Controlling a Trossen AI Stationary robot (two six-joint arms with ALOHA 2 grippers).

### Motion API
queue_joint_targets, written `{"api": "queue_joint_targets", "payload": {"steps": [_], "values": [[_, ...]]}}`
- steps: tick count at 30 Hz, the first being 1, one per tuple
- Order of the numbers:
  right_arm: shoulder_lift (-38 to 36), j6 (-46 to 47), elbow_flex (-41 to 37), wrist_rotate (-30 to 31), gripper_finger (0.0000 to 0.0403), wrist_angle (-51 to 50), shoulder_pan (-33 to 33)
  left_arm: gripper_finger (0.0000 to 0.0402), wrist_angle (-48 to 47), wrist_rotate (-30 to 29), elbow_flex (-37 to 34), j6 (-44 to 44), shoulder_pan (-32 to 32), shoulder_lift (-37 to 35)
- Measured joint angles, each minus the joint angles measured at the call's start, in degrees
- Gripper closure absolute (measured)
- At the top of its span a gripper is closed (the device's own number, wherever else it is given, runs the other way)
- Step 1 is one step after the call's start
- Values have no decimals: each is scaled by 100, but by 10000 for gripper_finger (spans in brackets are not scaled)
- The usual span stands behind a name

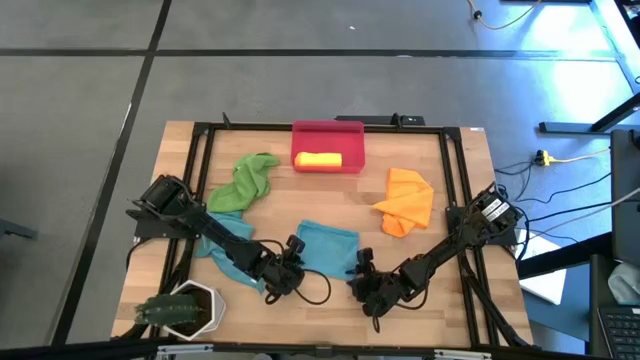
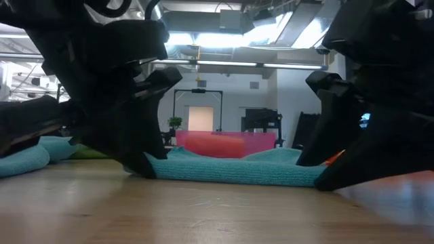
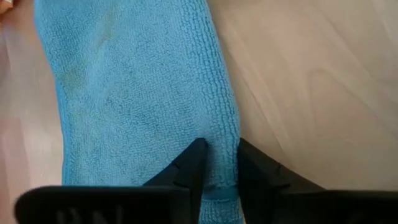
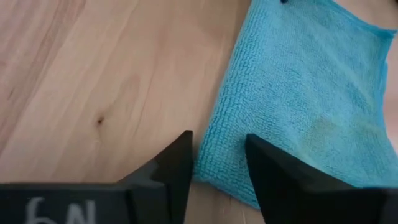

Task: Roll microfiber towels into tight, uniform cylinder then place into a basket
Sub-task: Roll the left blue microfiber cloth

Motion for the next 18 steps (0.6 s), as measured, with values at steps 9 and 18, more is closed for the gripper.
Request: {"api": "queue_joint_targets", "payload": {"steps": [9, 18], "values": [[7, -123, -13, 86, 346, -53, 27, 398, -25, 102, -11, -280, -3, -16], [-350, 343, 155, 91, 388, -418, 39, 400, -52, 167, 2, -842, -123, -53]]}}
